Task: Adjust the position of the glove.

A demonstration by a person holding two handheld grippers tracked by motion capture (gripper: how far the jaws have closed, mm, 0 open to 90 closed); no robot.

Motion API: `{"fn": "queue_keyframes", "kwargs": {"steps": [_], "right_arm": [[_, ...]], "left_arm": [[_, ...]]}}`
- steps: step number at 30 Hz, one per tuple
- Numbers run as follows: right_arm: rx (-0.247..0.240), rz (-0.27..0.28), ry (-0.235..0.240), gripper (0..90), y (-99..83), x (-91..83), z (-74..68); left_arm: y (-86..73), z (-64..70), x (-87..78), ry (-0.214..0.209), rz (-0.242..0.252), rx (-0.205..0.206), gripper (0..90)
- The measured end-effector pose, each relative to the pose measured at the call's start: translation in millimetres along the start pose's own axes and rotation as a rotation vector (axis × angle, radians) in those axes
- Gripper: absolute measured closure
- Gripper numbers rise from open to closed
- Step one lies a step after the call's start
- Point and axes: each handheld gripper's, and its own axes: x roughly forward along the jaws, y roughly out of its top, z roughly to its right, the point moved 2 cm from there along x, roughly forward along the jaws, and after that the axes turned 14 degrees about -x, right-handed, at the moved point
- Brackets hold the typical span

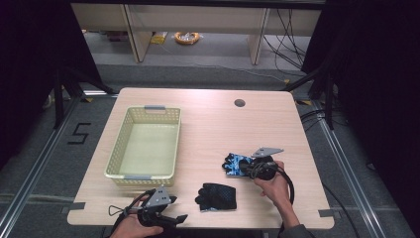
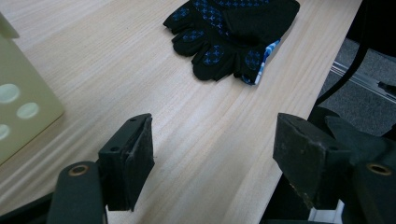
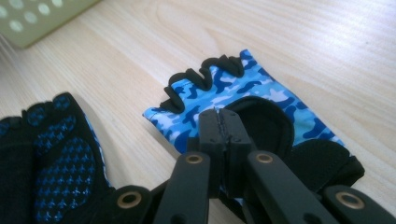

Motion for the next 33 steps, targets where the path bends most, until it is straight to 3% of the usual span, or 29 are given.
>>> {"fn": "queue_keyframes", "kwargs": {"steps": [8, 9, 10, 12, 14, 16, 20, 24, 26, 29, 32, 33], "right_arm": [[-0.004, 0.031, -0.008, 89.3, 6.0, -10.7, 3.0], [0.006, 0.052, -0.01, 89.3, 7.6, -12.2, 2.1], [0.003, 0.062, -0.007, 89.3, 8.1, -12.7, 2.1], [-0.01, 0.057, -0.016, 89.3, 10.3, -15.8, 1.1], [0.014, 0.075, -0.01, 89.4, 11.9, -16.2, -2.2], [-0.017, 0.08, -0.017, 89.4, 15.5, -21.4, -2.3], [-0.004, 0.111, -0.003, 89.3, 21.1, -28.4, -11.0], [-0.033, 0.129, -0.001, 89.3, 24.9, -34.5, -16.2], [-0.008, 0.146, 0.018, 89.3, 27.4, -37.5, -23.5], [-0.044, 0.163, 0.018, 89.3, 31.6, -44.9, -35.4], [-0.036, 0.159, 0.026, 89.3, 33.1, -49.3, -42.6], [-0.061, 0.173, 0.027, 89.3, 34.3, -50.0, -45.6]], "left_arm": [[-0.4, -0.4, 0.6, -0.009, 0.007, -0.011, 27.9], [1.3, -3.9, -1.7, 0.008, -0.012, 0.041, 27.8], [1.3, -3.9, -1.7, 0.008, -0.012, 0.041, 27.6], [0.8, -2.7, -1.0, 0.012, 0.0, 0.001, 27.1], [1.2, -1.9, -1.1, 0.001, 0.013, 0.001, 26.6], [1.5, -2.3, -1.9, 0.006, 0.012, 0.001, 25.9], [1.6, -2.9, -2.0, 0.007, 0.011, 0.009, 23.8], [1.6, -3.0, -2.1, 0.016, 0.008, 0.007, 22.7], [1.7, -4.7, -2.8, 0.023, -0.008, 0.019, 22.3], [0.8, -3.1, -1.7, 0.015, 0.006, -0.017, 22.2], [1.8, -4.4, -2.2, 0.012, 0.014, 0.004, 22.2], [1.9, -4.3, -2.5, 0.015, 0.01, 0.0, 22.2]]}}
